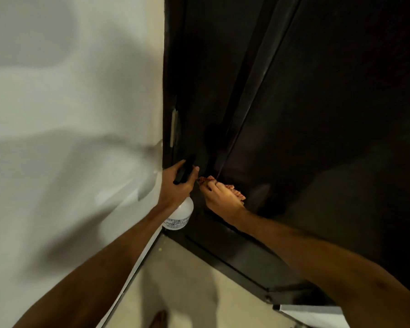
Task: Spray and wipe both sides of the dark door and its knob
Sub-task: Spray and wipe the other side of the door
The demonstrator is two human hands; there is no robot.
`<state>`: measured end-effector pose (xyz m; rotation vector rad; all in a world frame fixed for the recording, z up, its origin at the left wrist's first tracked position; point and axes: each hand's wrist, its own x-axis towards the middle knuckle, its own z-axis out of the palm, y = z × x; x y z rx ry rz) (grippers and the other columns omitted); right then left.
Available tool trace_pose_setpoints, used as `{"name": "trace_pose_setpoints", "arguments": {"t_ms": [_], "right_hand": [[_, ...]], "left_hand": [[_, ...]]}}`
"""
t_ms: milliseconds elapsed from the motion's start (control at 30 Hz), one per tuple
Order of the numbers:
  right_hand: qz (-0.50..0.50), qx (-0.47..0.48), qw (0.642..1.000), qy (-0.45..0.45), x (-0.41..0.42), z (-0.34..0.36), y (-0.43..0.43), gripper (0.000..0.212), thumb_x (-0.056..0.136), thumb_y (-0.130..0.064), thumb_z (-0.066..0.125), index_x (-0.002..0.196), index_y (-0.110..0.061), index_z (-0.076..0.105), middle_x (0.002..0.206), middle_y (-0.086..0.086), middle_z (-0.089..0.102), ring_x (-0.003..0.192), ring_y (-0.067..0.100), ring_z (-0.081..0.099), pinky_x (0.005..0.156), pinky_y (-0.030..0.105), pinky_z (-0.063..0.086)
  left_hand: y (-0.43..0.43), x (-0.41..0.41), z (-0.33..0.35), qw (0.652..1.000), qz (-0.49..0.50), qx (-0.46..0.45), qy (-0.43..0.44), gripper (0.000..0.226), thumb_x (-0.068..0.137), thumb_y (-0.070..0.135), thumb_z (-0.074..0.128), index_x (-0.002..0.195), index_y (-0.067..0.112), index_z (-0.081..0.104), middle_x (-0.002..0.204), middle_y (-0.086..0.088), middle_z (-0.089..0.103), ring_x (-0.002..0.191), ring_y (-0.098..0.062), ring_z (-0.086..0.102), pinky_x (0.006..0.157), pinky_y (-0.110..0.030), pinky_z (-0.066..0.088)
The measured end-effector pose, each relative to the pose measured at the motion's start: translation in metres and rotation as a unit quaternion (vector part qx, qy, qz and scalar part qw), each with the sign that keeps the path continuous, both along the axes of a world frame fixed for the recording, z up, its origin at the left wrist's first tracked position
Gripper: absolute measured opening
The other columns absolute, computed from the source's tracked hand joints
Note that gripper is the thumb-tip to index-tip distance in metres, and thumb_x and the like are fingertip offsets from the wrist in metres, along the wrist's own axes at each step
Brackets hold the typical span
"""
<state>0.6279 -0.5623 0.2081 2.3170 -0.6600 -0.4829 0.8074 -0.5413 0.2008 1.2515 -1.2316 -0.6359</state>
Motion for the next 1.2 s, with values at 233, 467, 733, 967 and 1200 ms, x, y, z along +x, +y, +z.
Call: {"name": "trace_pose_setpoints", "arguments": {"t_ms": [233, 467, 733, 967, 1200], "right_hand": [[-0.029, 0.033, 0.996, 0.084, -0.001, -0.054, 0.001, 0.047, 0.092, -0.03, 0.07, 0.138, -0.027, 0.063, 0.167, 0.01, 0.022, 0.146, 0.042, 0.024, 0.111, 0.043, 0.037], [-0.048, 0.074, 0.996, 0.0, -0.044, -0.074, 0.021, 0.043, 0.092, -0.023, 0.06, 0.134, -0.027, 0.067, 0.156, 0.005, 0.045, 0.134, 0.033, 0.05, 0.101, 0.039, 0.049], [-0.071, 0.061, 0.991, -0.099, -0.09, -0.075, 0.041, 0.03, 0.088, -0.018, 0.064, 0.116, -0.015, 0.076, 0.133, 0.012, 0.055, 0.111, 0.033, 0.056, 0.082, 0.041, 0.057], [-0.1, 0.09, 0.948, -0.288, -0.061, -0.089, 0.031, 0.039, 0.088, -0.018, 0.069, 0.125, -0.007, 0.069, 0.13, 0.015, 0.059, 0.108, 0.04, 0.061, 0.067, 0.046, 0.06], [-0.324, 0.098, 0.662, -0.668, -0.146, -0.144, 0.093, 0.06, 0.089, -0.016, 0.075, 0.139, -0.044, 0.056, 0.122, -0.006, 0.054, 0.107, 0.016, 0.057, 0.075, 0.033, 0.057]], "left_hand": [[0.0, 0.0, -0.044, 0.999, 0.01, 0.033, -0.021, 0.046, 0.092, 0.057, 0.072, 0.117, 0.019, 0.074, 0.097, 0.002, 0.078, 0.084, -0.024, 0.075, 0.074, -0.047, 0.065], [0.009, -0.019, -0.047, 0.998, -0.024, 0.052, -0.006, 0.017, 0.094, 0.024, 0.078, 0.11, 0.02, 0.072, 0.084, 0.002, 0.071, 0.073, -0.017, 0.068, 0.065, -0.024, 0.055], [0.031, -0.047, -0.027, 0.995, -0.068, 0.061, -0.032, 0.014, 0.096, 0.008, 0.074, 0.103, 0.019, 0.068, 0.08, 0.034, 0.07, 0.08, 0.008, 0.069, 0.072, -0.007, 0.053], [0.039, -0.054, -0.027, 0.994, -0.081, 0.079, -0.011, 0.014, 0.096, 0.015, 0.072, 0.11, 0.018, 0.069, 0.092, 0.006, 0.074, 0.077, -0.002, 0.072, 0.062, -0.014, 0.058], [0.046, -0.083, -0.025, 0.988, -0.132, 0.079, -0.028, 0.01, 0.097, 0.011, 0.07, 0.098, 0.022, 0.07, 0.08, -0.002, 0.073, 0.055, -0.01, 0.066, 0.047, -0.018, 0.052]]}}
